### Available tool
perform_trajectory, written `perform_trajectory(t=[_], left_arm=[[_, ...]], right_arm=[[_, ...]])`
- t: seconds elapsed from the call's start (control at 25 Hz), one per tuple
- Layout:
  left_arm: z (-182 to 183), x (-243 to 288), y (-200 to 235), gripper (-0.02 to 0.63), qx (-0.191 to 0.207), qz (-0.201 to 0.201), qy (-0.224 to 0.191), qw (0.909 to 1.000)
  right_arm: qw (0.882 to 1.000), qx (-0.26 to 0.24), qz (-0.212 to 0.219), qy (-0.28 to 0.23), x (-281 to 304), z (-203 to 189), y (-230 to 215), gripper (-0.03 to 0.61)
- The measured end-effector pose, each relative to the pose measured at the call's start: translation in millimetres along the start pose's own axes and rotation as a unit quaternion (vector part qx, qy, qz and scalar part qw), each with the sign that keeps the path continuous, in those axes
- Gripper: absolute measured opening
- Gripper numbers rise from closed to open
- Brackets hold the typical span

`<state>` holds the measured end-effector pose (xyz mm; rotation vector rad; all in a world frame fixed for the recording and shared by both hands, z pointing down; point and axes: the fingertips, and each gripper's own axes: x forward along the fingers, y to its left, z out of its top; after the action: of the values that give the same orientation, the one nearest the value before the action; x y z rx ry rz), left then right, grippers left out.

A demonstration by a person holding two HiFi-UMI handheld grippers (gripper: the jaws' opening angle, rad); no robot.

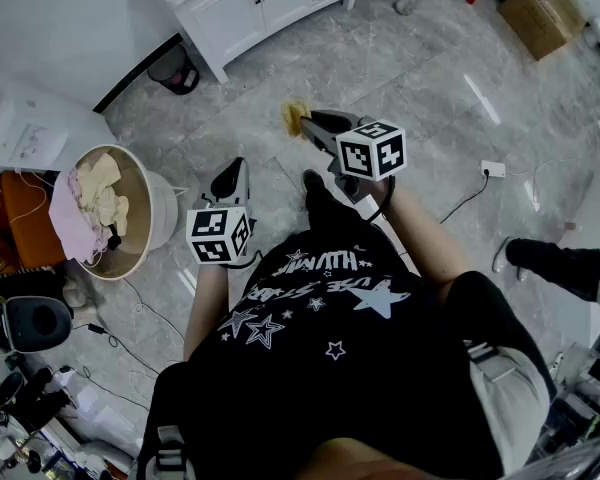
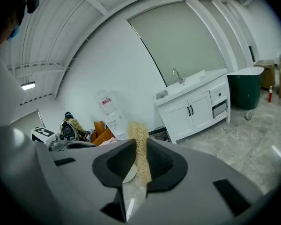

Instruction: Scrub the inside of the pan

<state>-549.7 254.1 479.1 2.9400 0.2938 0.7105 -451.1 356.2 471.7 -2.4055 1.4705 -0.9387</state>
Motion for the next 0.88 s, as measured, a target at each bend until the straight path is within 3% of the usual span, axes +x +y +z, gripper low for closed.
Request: perform_trajectory(t=[0.6, 0.88], left_arm=[[-7, 1, 14, 0.012, -0.015, -0.002, 0.007, 0.9999], [-16, 10, 21, 0.012, -0.040, 0.004, 0.025, 0.9989]], right_arm=[[1.000, 0.004, -0.020, -0.003, -1, -2, -18, 0.069], [1.000, 0.020, 0.006, 0.009, 17, -3, -25, 0.071]])
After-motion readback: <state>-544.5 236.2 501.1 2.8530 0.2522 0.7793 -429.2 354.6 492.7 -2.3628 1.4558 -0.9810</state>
